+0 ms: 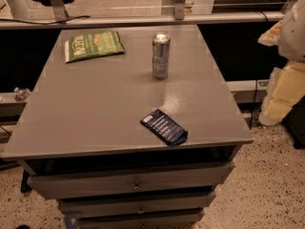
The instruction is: Knock redbull can over
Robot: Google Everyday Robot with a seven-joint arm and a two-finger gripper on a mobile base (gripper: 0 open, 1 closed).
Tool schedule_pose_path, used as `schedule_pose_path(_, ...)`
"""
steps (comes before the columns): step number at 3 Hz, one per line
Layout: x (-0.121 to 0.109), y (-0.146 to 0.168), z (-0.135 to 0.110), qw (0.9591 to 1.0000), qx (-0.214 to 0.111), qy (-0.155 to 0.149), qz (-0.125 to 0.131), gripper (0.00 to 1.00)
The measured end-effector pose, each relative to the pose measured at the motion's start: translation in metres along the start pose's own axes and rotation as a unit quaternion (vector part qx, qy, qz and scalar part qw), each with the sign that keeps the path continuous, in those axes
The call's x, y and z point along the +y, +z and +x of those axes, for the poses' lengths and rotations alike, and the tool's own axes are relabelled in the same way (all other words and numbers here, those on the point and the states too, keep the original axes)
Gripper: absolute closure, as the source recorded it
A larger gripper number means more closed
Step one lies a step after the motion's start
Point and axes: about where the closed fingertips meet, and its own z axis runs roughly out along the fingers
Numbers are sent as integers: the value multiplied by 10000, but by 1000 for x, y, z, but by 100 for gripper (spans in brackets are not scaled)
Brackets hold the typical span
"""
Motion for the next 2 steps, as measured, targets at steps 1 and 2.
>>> schedule_pose_path(1, 0, 0, 0, 10000, 0, 0, 1, 0)
schedule_pose_path(2, -3, 12, -6, 9993, -329, 160, 25, 0)
